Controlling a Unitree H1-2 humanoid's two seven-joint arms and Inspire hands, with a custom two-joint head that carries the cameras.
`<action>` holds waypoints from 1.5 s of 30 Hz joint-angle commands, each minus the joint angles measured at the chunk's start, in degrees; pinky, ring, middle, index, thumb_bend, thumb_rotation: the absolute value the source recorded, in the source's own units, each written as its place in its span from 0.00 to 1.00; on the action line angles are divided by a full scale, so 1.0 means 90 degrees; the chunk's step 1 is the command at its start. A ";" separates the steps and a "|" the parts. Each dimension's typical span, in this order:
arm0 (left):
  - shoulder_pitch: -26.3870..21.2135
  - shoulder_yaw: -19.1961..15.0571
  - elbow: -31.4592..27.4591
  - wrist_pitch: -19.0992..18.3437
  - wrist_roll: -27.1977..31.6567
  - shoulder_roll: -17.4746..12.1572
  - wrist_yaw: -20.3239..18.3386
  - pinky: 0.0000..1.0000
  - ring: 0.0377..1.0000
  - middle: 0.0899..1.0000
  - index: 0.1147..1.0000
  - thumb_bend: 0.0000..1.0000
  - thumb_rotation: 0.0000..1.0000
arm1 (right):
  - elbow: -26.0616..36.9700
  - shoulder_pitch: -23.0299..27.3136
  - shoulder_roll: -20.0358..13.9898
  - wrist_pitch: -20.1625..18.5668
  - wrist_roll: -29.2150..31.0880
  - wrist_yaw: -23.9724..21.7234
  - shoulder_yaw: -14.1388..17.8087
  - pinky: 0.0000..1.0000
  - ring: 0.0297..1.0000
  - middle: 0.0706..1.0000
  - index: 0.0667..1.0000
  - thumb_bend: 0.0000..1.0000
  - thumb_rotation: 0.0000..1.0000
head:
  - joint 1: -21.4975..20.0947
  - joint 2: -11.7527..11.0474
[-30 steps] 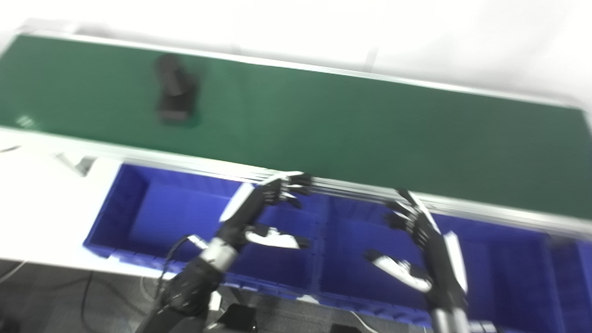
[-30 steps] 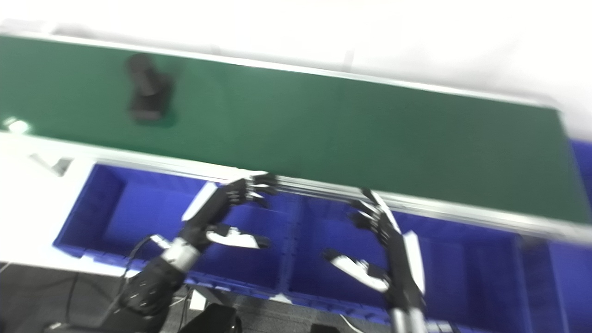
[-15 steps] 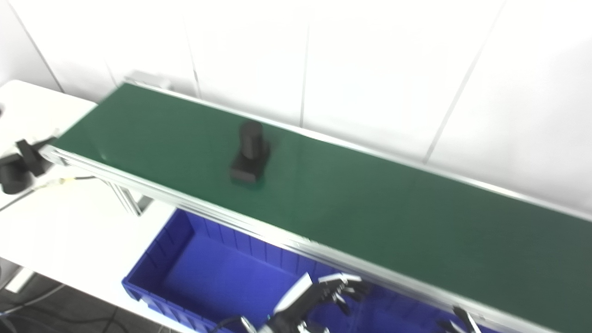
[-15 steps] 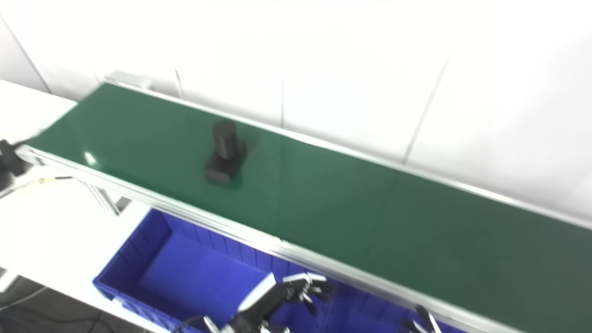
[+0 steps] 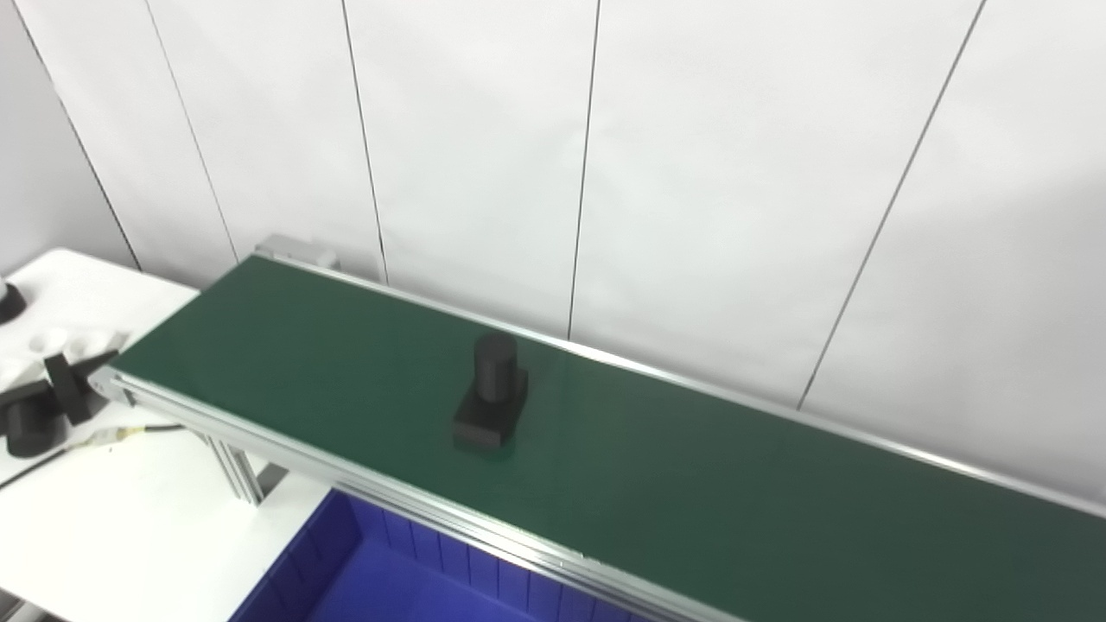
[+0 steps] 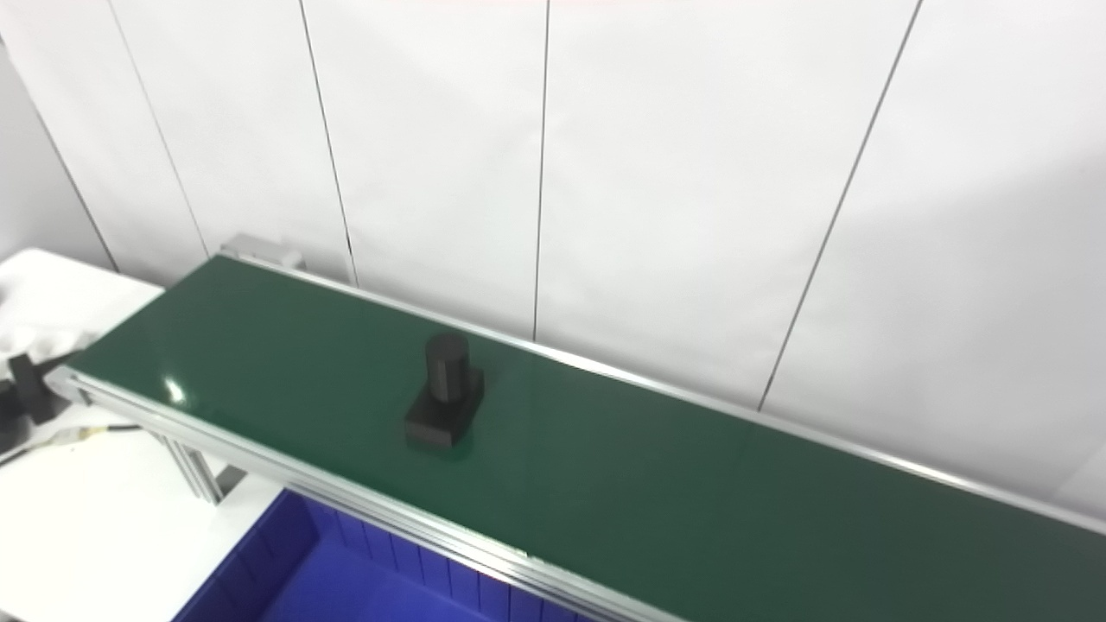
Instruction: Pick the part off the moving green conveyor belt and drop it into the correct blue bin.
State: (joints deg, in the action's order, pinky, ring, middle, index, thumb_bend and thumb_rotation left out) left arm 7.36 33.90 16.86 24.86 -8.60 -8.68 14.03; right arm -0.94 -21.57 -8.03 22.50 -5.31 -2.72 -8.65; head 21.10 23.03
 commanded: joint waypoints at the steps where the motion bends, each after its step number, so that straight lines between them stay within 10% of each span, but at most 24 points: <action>1: -0.0132 0.0049 -0.0114 0.0230 0.0038 -0.0029 0.0207 0.52 0.68 0.71 0.69 0.87 0.25 | 0.0136 0.0035 0.0042 0.0241 0.0018 -0.0010 0.0036 0.62 0.66 0.73 0.88 0.75 0.29 | 0.0006 0.0001; 21: -0.0356 0.0548 0.0040 0.0230 -0.0044 -0.0172 0.0933 0.50 0.63 0.68 0.67 0.89 0.26 | 0.1143 0.0371 0.0284 0.0301 0.0236 0.0065 0.0156 0.64 0.68 0.71 0.85 0.78 0.27 | -0.0268 0.0101; 32: -0.0555 0.0889 0.0199 0.0230 -0.0037 -0.0139 0.1362 0.49 0.62 0.67 0.67 0.88 0.25 | 0.1923 0.1503 0.0314 -0.0778 -0.0135 -0.0025 0.0315 0.63 0.69 0.71 0.84 0.81 0.32 | -0.0431 0.0130; 45: -0.0851 0.1370 0.0453 0.0230 -0.0223 -0.0197 0.2229 0.45 0.55 0.63 0.65 0.89 0.28 | 0.1524 0.2772 0.0337 -0.0915 -0.0894 -0.0057 0.0195 0.58 0.65 0.70 0.81 0.82 0.34 | -0.0638 0.0165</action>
State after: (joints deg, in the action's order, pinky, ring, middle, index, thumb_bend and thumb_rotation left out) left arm 1.03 46.00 21.66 24.86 -9.98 -10.14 32.14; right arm 11.38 1.44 -5.54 15.37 -12.81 -3.25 -6.84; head 15.38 24.43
